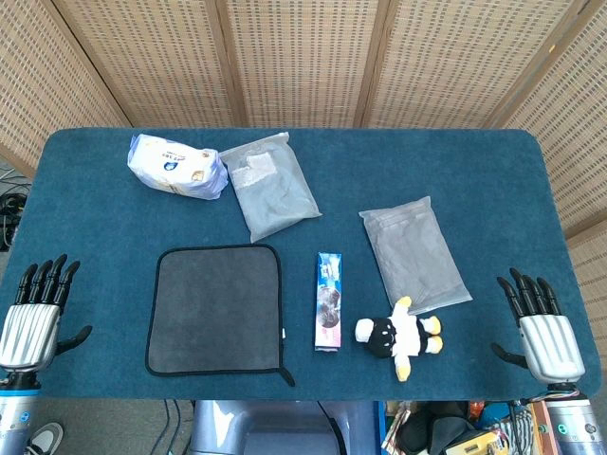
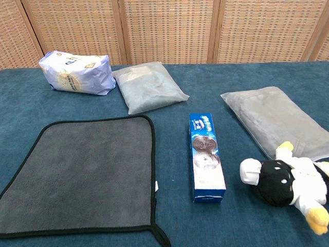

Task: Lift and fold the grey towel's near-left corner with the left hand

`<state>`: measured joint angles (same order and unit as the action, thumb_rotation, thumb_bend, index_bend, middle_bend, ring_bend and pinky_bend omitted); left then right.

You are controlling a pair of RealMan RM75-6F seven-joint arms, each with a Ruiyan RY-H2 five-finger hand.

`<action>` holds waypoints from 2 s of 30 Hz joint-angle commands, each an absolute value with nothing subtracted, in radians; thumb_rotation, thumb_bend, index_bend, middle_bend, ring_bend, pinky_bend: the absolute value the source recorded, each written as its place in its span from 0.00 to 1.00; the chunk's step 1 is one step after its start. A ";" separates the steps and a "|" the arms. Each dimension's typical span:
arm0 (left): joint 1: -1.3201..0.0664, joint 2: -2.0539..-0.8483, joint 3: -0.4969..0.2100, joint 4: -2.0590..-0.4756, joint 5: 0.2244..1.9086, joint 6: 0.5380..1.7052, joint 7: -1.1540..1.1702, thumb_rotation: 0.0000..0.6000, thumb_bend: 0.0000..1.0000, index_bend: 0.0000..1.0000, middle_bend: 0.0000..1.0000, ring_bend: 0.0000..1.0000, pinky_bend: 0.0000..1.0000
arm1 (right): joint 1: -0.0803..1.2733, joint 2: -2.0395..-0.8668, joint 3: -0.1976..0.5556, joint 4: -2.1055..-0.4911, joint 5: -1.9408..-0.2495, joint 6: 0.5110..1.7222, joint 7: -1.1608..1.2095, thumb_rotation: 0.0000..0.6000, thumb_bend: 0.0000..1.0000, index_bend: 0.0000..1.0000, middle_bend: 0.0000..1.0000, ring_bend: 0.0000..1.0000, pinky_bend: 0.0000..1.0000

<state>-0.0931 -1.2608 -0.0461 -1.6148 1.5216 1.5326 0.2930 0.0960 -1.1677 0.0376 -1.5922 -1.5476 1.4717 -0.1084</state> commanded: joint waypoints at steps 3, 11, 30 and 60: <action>-0.094 -1.261 -0.045 -1.617 1.523 1.530 0.294 1.00 0.16 0.00 0.00 0.00 0.00 | 0.095 -1.163 0.037 -1.591 -1.547 1.471 -0.106 1.00 0.00 0.00 0.00 0.00 0.00; -0.093 -1.255 -0.043 -1.623 1.531 1.535 0.285 1.00 0.16 0.00 0.00 0.00 0.00 | 0.094 -1.164 0.038 -1.594 -1.551 1.479 -0.103 1.00 0.00 0.00 0.00 0.00 0.00; -0.098 -1.262 -0.013 -1.635 1.571 1.521 0.274 1.00 0.16 0.00 0.00 0.00 0.00 | 0.095 -1.164 0.041 -1.592 -1.535 1.465 -0.098 1.00 0.00 0.00 0.00 0.00 0.00; -0.138 -1.342 0.152 -1.448 1.684 1.292 0.362 1.00 0.17 0.19 0.00 0.00 0.00 | 0.080 -1.153 0.052 -1.600 -1.545 1.508 -0.064 1.00 0.00 0.00 0.00 0.00 0.00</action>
